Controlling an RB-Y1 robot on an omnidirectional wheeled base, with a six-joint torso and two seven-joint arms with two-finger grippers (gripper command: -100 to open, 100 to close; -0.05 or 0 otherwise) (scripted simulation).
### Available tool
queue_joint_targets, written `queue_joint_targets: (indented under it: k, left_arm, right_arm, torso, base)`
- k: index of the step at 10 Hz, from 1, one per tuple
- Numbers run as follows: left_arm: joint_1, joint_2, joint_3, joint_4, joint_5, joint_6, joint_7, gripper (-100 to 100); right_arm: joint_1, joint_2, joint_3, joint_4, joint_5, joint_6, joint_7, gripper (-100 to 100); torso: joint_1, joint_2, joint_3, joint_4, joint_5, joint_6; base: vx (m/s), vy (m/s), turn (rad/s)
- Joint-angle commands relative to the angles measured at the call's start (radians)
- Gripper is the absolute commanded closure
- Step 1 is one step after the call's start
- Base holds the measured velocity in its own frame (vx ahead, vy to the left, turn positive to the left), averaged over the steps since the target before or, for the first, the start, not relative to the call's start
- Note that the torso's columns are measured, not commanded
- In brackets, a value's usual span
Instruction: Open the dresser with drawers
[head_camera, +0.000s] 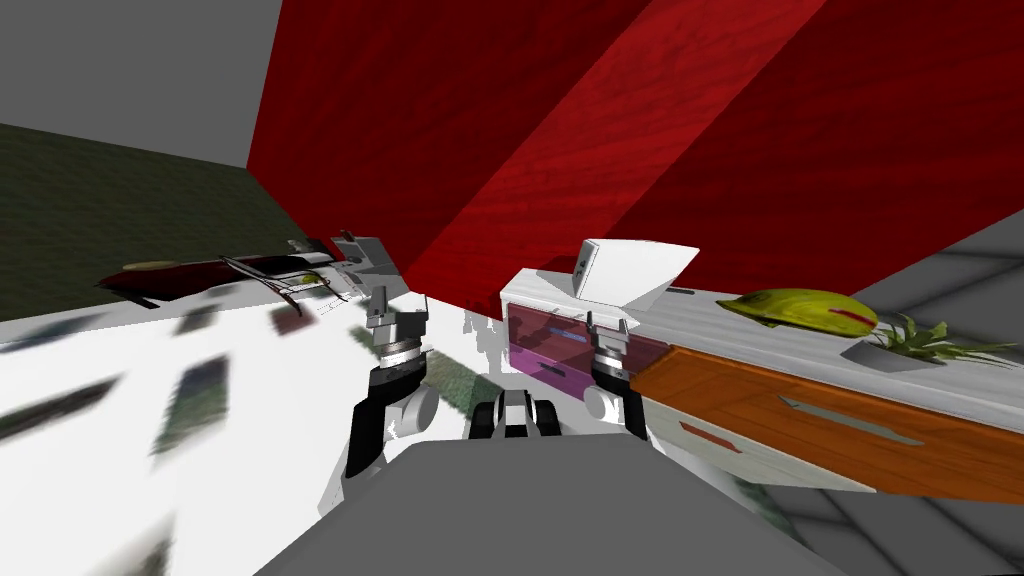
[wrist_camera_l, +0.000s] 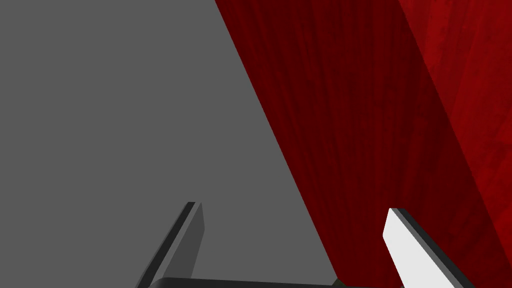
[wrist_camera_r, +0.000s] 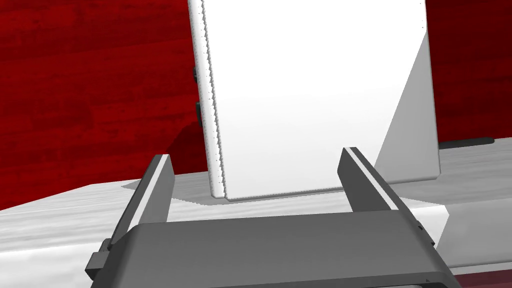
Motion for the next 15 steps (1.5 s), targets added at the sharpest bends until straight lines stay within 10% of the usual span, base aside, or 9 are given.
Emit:
queue_joint_targets:
  k: [1,15]
  left_arm:
    - [0.000,0.000,0.000,0.000,0.000,0.000,0.000,0]
    - [0.000,0.000,0.000,0.000,0.000,0.000,0.000,0]
  right_arm:
    - [-0.001,0.000,0.000,0.034,-0.039,-0.011,-0.073,-100]
    - [-0.030,0.003,-0.007,0.209,-0.210,-0.046,-0.439,-100]
  torso:
    - [-0.001,0.000,0.000,0.000,0.000,0.000]
    - [0.001,0.000,0.000,0.000,0.000,-0.001]
  base:
    - [-0.008,0.021,0.177]
    - [-0.008,0.024,0.099]
